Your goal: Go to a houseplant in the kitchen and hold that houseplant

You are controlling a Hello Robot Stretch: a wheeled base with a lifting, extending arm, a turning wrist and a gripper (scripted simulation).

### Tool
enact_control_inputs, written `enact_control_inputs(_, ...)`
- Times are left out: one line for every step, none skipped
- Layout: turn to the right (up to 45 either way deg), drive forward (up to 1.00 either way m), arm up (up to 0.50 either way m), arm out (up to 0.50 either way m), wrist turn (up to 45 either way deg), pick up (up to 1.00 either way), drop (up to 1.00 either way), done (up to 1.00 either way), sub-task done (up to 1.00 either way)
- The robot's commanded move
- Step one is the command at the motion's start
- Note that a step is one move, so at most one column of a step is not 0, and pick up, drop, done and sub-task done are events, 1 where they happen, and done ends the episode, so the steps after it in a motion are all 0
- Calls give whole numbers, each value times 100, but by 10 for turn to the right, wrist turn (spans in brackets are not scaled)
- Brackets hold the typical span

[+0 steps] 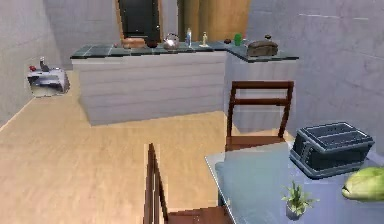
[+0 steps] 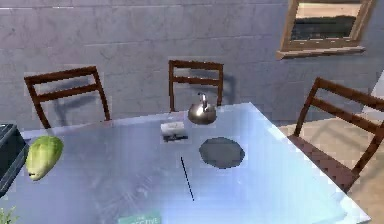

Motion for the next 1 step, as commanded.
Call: enact_control_inputs(-450,0,0,0,0,0,0,0,0)
